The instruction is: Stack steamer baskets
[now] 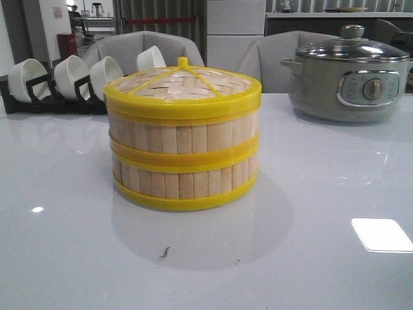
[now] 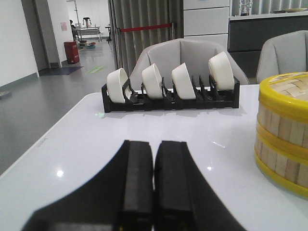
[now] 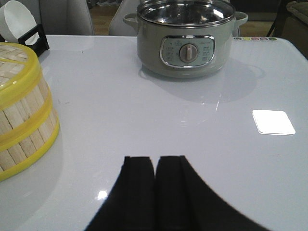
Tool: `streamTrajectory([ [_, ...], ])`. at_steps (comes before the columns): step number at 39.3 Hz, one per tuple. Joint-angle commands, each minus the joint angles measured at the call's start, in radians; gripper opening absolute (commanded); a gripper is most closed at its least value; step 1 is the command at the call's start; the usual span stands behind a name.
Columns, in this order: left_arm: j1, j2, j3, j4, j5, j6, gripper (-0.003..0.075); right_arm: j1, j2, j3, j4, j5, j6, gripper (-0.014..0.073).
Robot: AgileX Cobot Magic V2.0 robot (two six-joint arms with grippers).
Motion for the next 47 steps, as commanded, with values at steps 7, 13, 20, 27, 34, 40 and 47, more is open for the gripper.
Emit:
streamTrajectory([
  [7, 0.003, -0.015, 0.000, -0.008, -0.085, 0.002, 0.0088, -0.006, 0.003, -0.030, -0.001, -0.080, -0.011, 0.0055],
  [13, 0.003, -0.015, 0.000, -0.008, -0.085, 0.002, 0.0088, -0.006, 0.002, -0.030, -0.075, -0.096, -0.039, 0.0055],
  [20, 0.003, -0.015, 0.000, -0.008, -0.085, 0.002, 0.0088, -0.006, -0.106, 0.014, -0.080, -0.088, -0.038, 0.0055],
  [27, 0.003, -0.015, 0.000, -0.008, -0.085, 0.002, 0.0088, -0.006, -0.267, 0.190, -0.046, -0.153, -0.037, 0.0055],
  [34, 0.003, -0.015, 0.000, -0.008, -0.085, 0.002, 0.0088, -0.006, -0.419, 0.298, 0.034, -0.138, -0.037, 0.0055],
  [40, 0.003, -0.013, 0.000, -0.008, -0.087, 0.002, 0.0088, -0.006, -0.422, 0.297, 0.036, -0.121, -0.037, 0.0055],
  [47, 0.003, -0.013, 0.000, -0.008, -0.087, 0.002, 0.0088, -0.006, -0.421, 0.297, 0.036, -0.121, -0.037, 0.0055],
])
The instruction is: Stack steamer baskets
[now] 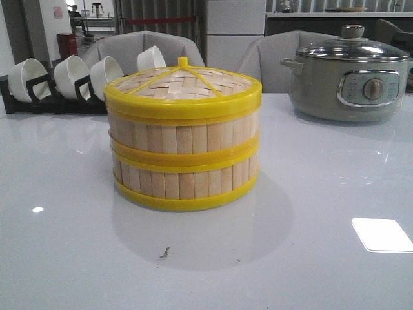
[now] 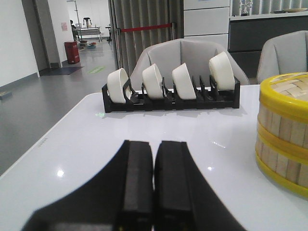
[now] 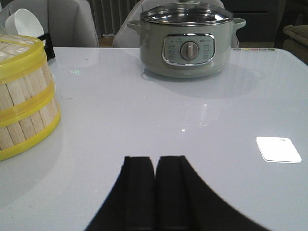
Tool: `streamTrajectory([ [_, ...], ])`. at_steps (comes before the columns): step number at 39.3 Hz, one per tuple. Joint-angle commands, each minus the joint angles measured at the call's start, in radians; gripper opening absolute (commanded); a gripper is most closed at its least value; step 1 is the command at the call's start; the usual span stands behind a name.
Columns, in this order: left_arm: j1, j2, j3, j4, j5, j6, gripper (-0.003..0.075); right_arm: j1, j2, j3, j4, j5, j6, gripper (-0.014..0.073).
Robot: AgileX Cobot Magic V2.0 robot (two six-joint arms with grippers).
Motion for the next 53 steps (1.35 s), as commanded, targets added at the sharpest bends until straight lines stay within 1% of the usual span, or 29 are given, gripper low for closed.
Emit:
streamTrajectory([
  [1, 0.003, -0.013, 0.000, -0.008, -0.085, 0.002, 0.0088, -0.006, -0.020, -0.015, 0.001, -0.079, -0.004, 0.0055],
  [12, 0.003, -0.013, 0.000, -0.008, -0.085, 0.002, 0.0088, -0.006, -0.020, -0.015, 0.000, -0.082, -0.004, 0.0055],
  [17, 0.003, -0.013, 0.000, -0.008, -0.085, 0.002, 0.0088, -0.006, -0.020, -0.015, -0.021, -0.089, -0.004, 0.0055],
  [53, 0.003, -0.013, 0.000, -0.008, -0.085, 0.002, 0.0088, -0.006, -0.020, -0.015, -0.021, -0.086, -0.005, 0.0055],
])
